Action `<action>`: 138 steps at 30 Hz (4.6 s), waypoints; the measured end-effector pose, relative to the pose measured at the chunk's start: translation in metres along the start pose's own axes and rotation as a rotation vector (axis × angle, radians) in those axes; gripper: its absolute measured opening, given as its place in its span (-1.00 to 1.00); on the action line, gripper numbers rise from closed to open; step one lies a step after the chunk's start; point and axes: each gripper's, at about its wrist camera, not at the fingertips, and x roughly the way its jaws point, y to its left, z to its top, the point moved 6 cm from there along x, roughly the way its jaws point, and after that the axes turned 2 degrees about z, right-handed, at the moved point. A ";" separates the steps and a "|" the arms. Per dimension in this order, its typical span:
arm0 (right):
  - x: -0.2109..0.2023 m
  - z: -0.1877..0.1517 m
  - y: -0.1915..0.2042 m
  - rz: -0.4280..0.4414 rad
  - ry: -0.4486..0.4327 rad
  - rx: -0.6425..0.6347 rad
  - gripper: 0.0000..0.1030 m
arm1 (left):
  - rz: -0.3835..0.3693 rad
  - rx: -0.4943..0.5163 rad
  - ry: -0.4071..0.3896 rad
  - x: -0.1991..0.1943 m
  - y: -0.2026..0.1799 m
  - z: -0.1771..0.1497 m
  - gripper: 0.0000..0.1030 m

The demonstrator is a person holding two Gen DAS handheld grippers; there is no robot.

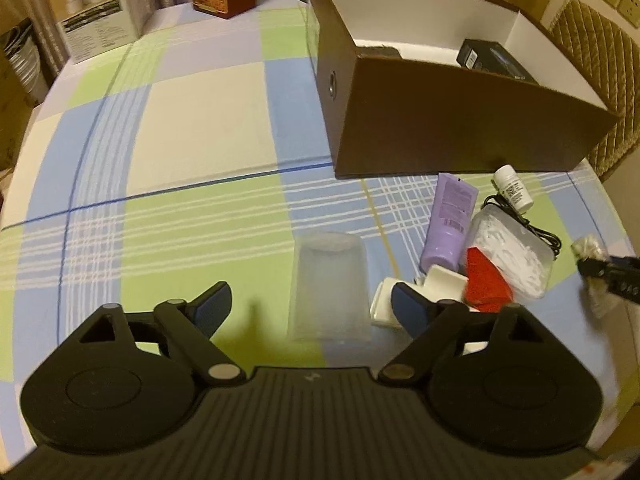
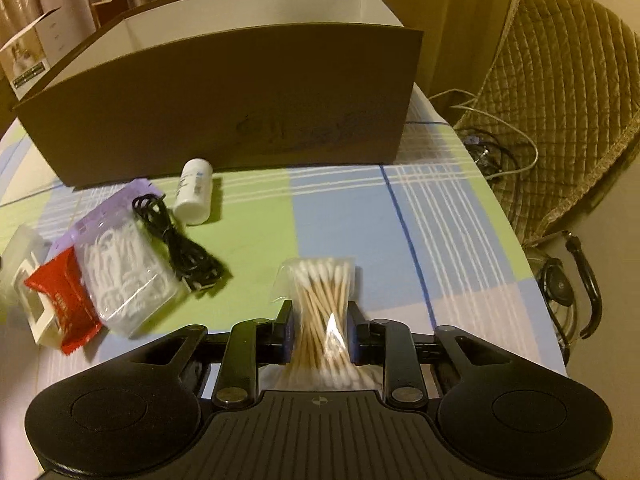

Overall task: Organize objects
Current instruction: 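Grasp the clear plastic cup with the left tool while the right tool grasps the cotton swab bag, then carry the clear cup with the left tool while the right tool carries the swab bag into the box, then open both tools to release the cup and swab bag in the box, then withdraw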

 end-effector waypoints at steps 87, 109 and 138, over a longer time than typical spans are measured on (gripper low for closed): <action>-0.028 0.219 0.037 0.329 -0.257 -0.128 -0.62 | -0.117 -0.013 -0.207 -0.017 -0.089 0.188 -0.09; 0.044 0.211 0.021 0.266 -0.076 -0.110 0.06 | -0.122 -0.008 -0.089 0.043 -0.101 0.191 -0.09; 0.007 0.197 0.021 0.259 -0.090 -0.144 0.89 | -0.059 -0.024 -0.062 0.028 -0.086 0.179 0.70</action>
